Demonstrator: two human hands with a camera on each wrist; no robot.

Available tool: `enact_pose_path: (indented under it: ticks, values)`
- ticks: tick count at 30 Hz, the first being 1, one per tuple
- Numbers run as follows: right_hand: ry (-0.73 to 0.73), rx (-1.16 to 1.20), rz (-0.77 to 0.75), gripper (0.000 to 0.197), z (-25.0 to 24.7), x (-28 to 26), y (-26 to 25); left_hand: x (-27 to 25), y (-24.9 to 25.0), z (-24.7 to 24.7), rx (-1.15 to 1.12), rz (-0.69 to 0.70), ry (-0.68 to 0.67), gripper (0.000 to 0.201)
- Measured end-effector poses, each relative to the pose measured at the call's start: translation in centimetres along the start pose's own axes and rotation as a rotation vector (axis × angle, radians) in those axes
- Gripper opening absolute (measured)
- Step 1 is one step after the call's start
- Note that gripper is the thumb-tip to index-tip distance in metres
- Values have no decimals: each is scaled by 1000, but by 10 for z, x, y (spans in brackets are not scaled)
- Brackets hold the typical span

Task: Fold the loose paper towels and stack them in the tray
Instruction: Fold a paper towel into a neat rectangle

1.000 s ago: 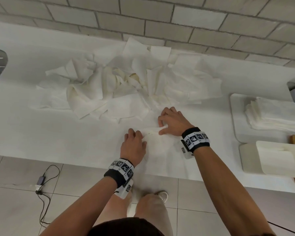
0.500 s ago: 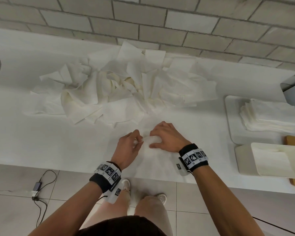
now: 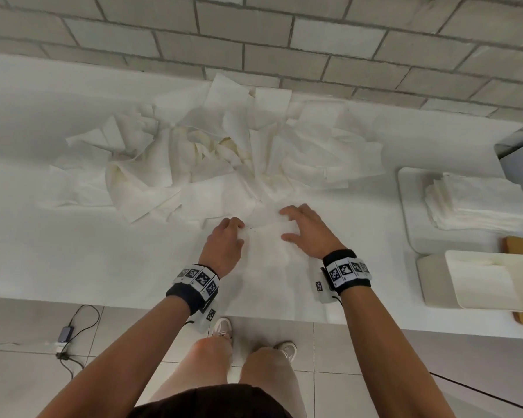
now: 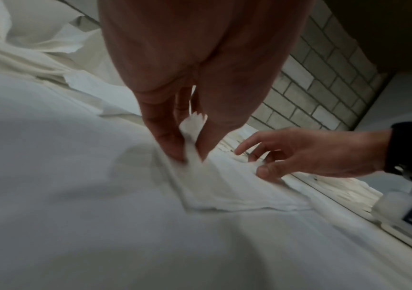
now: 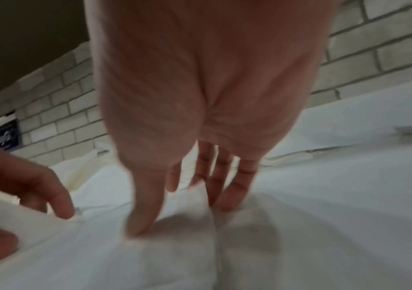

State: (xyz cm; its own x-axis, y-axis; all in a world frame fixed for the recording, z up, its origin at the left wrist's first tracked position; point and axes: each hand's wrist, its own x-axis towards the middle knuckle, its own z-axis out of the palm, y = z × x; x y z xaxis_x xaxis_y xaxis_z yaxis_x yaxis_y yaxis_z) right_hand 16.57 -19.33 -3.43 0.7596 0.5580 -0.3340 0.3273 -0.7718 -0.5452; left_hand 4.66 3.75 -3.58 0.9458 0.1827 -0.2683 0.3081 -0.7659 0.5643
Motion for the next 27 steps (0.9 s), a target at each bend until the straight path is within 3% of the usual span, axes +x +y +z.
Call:
enact_pose_path:
  ticks: [2, 4, 6, 8, 10, 12, 14, 17, 21, 24, 27]
  values:
    - [-25, -169, 54, 60, 2, -1, -3, 0, 0, 2, 138, 2, -43, 51]
    - [-70, -252, 85, 52, 2, -8, -7, -1, 2, 2, 223, 20, -64, 51]
    - [-97, -254, 71, 35, 5, -13, -9, 0, 3, 2, 241, 47, -111, 38]
    - [-53, -72, 67, 22, 6, -30, -7, -1, 9, 2, 221, 92, -160, 24]
    - [42, 184, 90, 26, 3, -58, 0, -3, 16, 2, 135, 126, -209, 27]
    - [201, 376, 109, 27, -9, -94, 9, -8, 27, 0, -61, 150, -227, 34]
    - [359, 550, 121, 19, -28, -133, 18, -14, 48, -1, -217, 204, -195, 25]
    - [509, 786, 142, 11, -70, -193, 41, -27, 109, 2, -434, 261, -143, 11]
    - [774, 762, 238, 15, -139, -264, 108, -44, 224, 31, -700, 301, -142, 15]
    - [893, 696, 360, 22, -181, -301, 167, -47, 297, 76, -700, 324, -109, 15]
    - [897, 488, 485, 25, -200, -317, 222, -39, 344, 131, -494, 354, -72, 22]
